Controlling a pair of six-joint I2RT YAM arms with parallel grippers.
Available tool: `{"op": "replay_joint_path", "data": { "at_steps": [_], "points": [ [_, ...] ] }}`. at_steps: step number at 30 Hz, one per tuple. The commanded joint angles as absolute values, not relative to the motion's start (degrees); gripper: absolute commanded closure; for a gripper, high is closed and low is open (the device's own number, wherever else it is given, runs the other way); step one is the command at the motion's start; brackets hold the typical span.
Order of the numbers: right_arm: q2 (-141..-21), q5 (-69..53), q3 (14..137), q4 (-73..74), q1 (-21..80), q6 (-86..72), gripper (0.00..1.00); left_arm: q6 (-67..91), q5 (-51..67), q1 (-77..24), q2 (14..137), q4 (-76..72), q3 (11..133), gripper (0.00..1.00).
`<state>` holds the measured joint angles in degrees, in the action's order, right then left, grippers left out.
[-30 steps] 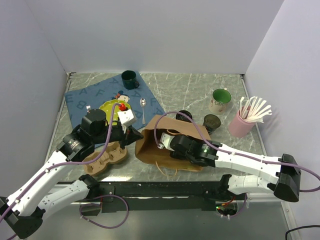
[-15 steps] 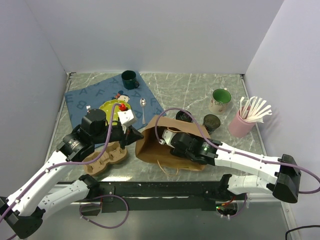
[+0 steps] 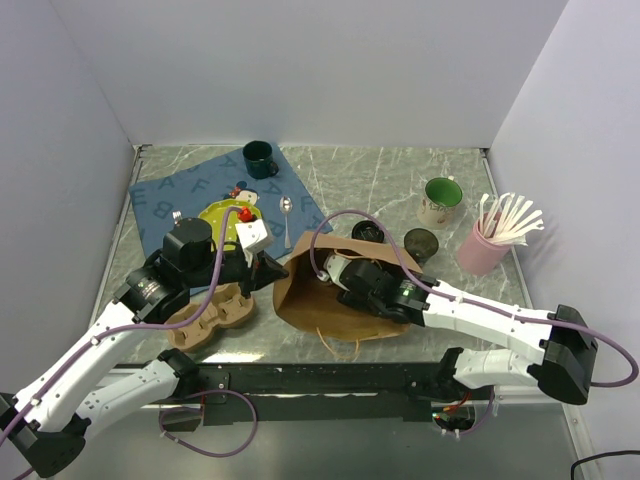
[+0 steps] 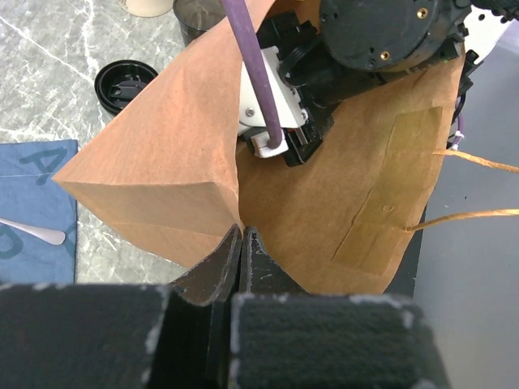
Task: Pack the takeout coffee
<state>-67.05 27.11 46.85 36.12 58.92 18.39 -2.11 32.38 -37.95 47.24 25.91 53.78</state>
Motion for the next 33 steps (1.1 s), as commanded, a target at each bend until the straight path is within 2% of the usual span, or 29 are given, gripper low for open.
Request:
{"op": "replay_joint_path", "data": {
  "at_steps": [1,17,33],
  "points": [
    [-68.6,25.9,46.9,37.4,56.8,16.7,0.54,-2.1,36.0,-38.0,45.8,23.4,54.1,0.99],
    [-71.8,24.2,47.9,37.4,54.2,16.4,0.53,-2.2,35.6,-37.6,46.7,24.2,55.0,0.99],
    [-68.6,21.1,46.4,36.3,54.1,18.5,0.53,-4.0,36.1,-37.5,47.5,25.6,55.7,0.99]
  ]
}}
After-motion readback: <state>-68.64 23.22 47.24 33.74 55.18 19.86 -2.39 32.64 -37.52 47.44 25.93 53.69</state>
